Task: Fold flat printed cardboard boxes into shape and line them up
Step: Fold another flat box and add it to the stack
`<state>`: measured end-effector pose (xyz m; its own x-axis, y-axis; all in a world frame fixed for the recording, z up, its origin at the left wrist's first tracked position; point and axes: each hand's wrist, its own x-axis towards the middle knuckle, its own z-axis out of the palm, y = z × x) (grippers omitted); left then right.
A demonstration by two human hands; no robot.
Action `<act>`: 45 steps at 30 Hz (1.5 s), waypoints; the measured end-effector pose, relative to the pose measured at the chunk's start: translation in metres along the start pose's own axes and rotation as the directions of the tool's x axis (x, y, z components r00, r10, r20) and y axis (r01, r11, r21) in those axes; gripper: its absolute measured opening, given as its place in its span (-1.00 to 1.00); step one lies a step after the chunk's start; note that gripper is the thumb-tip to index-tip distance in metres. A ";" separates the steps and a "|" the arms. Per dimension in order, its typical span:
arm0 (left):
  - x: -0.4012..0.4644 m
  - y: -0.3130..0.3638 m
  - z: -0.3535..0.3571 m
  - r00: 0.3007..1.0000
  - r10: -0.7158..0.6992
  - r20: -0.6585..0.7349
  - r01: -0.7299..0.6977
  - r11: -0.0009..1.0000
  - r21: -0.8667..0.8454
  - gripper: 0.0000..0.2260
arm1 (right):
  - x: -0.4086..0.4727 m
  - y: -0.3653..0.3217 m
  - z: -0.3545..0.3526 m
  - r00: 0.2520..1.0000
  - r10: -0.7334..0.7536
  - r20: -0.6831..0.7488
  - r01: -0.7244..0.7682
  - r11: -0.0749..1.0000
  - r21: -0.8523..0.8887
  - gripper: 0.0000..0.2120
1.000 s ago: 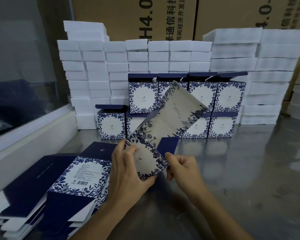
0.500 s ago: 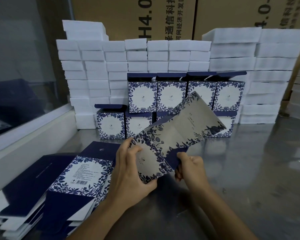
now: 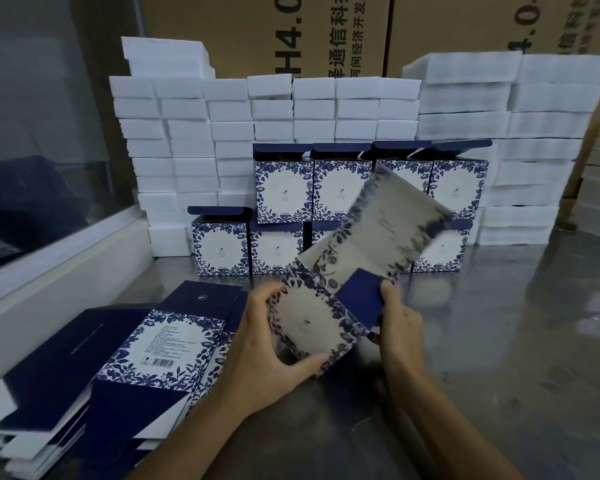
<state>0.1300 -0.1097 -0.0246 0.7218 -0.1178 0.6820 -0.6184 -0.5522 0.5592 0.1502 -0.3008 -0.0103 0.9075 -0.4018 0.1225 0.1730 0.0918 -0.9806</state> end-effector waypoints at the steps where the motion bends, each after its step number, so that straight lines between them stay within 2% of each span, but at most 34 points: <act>1: 0.000 0.000 0.002 0.999 -0.052 0.009 0.052 0.995 -0.090 -0.14 | 0.000 0.000 0.002 1.000 -0.004 0.030 0.004 1.000 0.018 -0.54; 3: 0.000 -0.002 0.006 0.989 -0.139 0.047 0.146 0.955 -0.259 -0.24 | -0.003 -0.001 0.005 0.996 -0.017 0.086 0.017 1.000 0.005 -0.63; 6: 0.002 -0.004 0.007 0.980 -0.174 0.093 0.197 0.898 -0.394 -0.46 | -0.004 -0.001 0.007 0.993 -0.031 0.112 0.024 0.998 0.059 -0.57; 8: 0.005 -0.003 0.005 0.980 -0.179 0.086 0.199 0.871 -0.449 -0.50 | -0.005 -0.003 0.006 0.988 -0.046 0.150 0.037 0.997 0.065 -0.52; 10: 0.006 0.000 0.005 0.983 -0.167 0.081 0.186 0.889 -0.419 -0.41 | -0.007 -0.004 0.006 0.978 -0.085 0.191 0.085 0.996 0.011 -0.69; 12: 0.005 0.003 0.004 0.989 -0.113 0.097 0.138 0.940 -0.312 -0.37 | -0.009 -0.006 0.007 0.972 -0.107 0.207 0.112 0.994 -0.010 -0.84; 14: 0.004 0.006 0.004 0.991 -0.075 0.107 0.099 0.964 -0.246 -0.44 | -0.007 -0.005 0.006 0.970 -0.098 0.222 0.106 0.994 -0.024 -0.71; 15: 0.004 0.007 0.003 0.993 -0.062 0.098 0.084 0.968 -0.235 -0.51 | -0.006 -0.005 0.005 0.969 -0.094 0.227 0.104 0.994 -0.033 -0.58; 18: 0.005 0.010 0.001 0.997 -0.041 0.058 0.055 0.966 -0.254 -0.70 | -0.006 -0.008 0.005 0.960 -0.108 0.260 0.125 0.991 -0.049 -0.53; 21: 0.005 0.015 -0.001 0.999 -0.035 0.000 0.034 0.956 -0.292 -0.76 | -0.008 -0.013 0.007 0.966 -0.081 0.246 0.103 0.992 -0.075 -0.44; 23: 0.006 0.018 -0.001 0.996 -0.089 -0.033 0.073 0.941 -0.331 -0.81 | -0.008 -0.016 0.008 0.971 -0.127 0.202 0.140 0.989 -0.050 -0.48; 25: 0.008 0.020 0.000 0.977 -0.203 -0.058 0.162 0.896 -0.414 -0.94 | -0.010 -0.018 0.009 0.963 -0.213 0.165 0.221 0.975 -0.032 -0.50; 28: 0.011 0.016 0.004 0.917 -0.400 0.002 0.346 0.791 -0.505 -0.83 | -0.016 -0.017 0.010 0.915 -0.382 0.128 0.397 0.911 -0.114 -0.60; 31: 0.011 0.006 0.007 0.856 -0.508 0.094 0.502 0.775 -0.383 -0.75 | -0.021 -0.015 0.010 0.815 -0.567 0.124 0.575 0.762 -0.297 -0.68; 34: 0.011 0.000 0.010 0.799 -0.588 0.126 0.591 0.731 -0.342 -0.70 | -0.024 -0.014 0.009 0.753 -0.635 0.169 0.646 0.666 -0.374 -0.67; 41: 0.009 -0.002 0.017 0.824 -0.559 0.095 0.554 0.757 -0.346 -0.74 | -0.025 -0.014 0.010 0.749 -0.646 0.145 0.644 0.660 -0.387 -0.60; 45: 0.012 0.001 0.010 0.771 -0.635 0.042 0.583 0.679 -0.446 -0.70 | -0.024 -0.013 0.010 0.773 -0.627 0.094 0.623 0.725 -0.293 -0.65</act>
<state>0.1415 -0.1202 -0.0209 0.9625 0.2256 0.1509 -0.1373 -0.0749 0.9877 0.1302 -0.2837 0.0007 0.6294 -0.2823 0.7240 0.5789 -0.4513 -0.6791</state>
